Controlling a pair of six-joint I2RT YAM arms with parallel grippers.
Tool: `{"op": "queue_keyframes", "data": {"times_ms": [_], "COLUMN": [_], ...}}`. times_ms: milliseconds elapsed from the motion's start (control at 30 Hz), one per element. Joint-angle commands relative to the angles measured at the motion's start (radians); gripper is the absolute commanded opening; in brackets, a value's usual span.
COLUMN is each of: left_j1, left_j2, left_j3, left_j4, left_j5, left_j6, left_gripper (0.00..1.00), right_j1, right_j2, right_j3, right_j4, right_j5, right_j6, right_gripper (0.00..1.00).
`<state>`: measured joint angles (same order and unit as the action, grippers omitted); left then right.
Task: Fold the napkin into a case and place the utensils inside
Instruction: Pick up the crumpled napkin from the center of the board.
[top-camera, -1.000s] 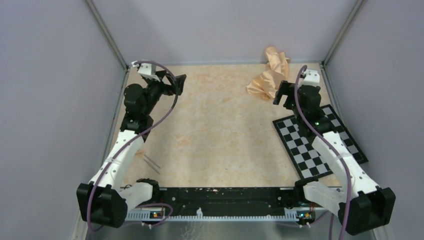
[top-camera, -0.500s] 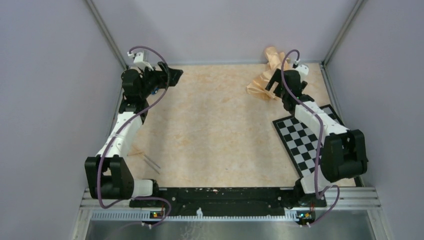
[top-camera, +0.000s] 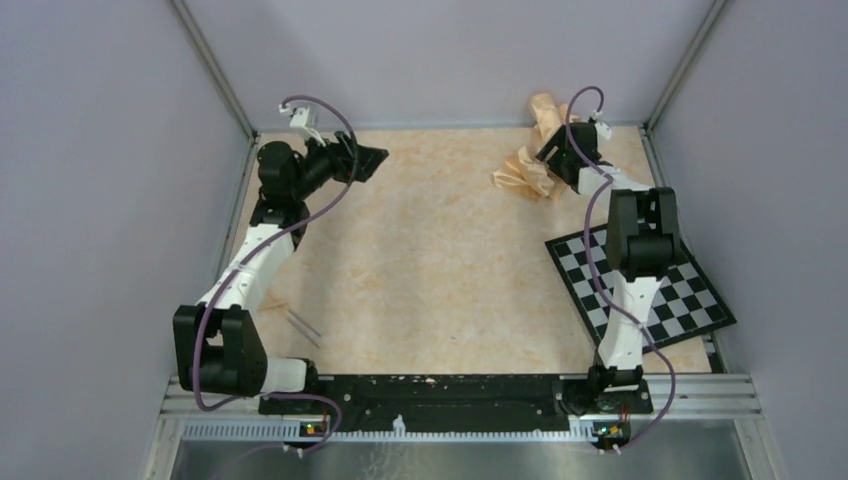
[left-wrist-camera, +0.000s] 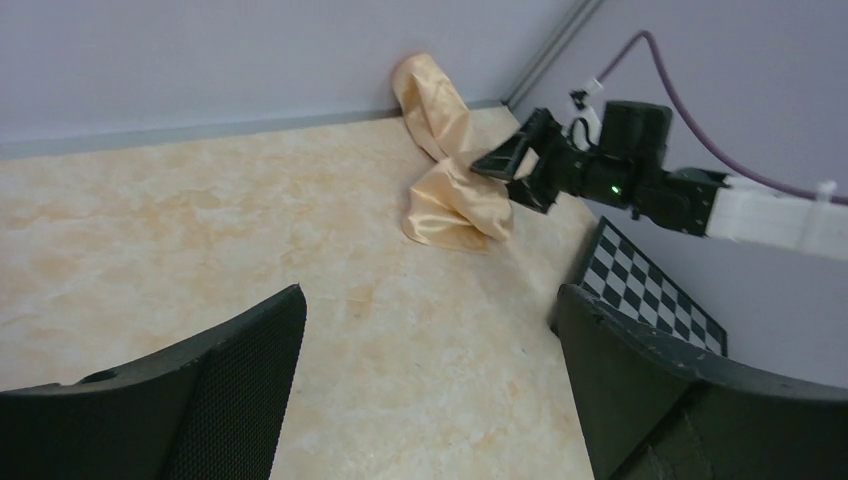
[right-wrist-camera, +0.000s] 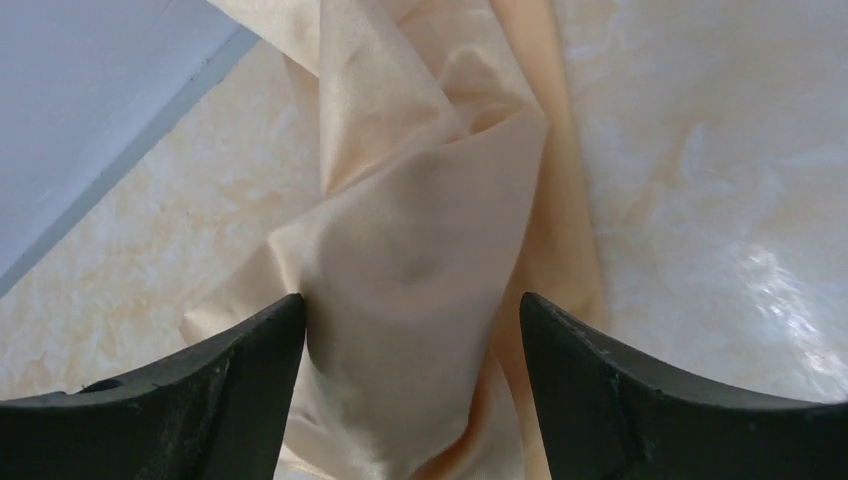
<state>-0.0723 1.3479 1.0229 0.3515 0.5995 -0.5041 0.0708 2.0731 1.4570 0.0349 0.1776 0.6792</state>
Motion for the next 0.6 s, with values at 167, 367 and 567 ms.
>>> {"op": "queue_keyframes", "data": {"times_ms": [167, 367, 567], "left_j1": [-0.139, -0.266, -0.278], "left_j2": [0.072, 0.046, -0.119], "left_j3": [0.052, 0.064, -0.133], "left_j4": [-0.057, -0.238, -0.298], "left_j5": [0.056, -0.156, 0.003], "left_j6": [0.080, 0.133, -0.112], "left_gripper": [0.98, 0.98, 0.99], "right_j1": [0.043, 0.217, 0.461], "right_j2": [0.159, -0.130, -0.449], "right_j3": [0.264, -0.035, -0.362], "right_j4": [-0.163, -0.161, -0.207], "right_j5": [-0.437, -0.499, -0.412], "right_j6": [-0.246, -0.269, -0.157], "right_gripper": [0.20, 0.00, 0.00]}}
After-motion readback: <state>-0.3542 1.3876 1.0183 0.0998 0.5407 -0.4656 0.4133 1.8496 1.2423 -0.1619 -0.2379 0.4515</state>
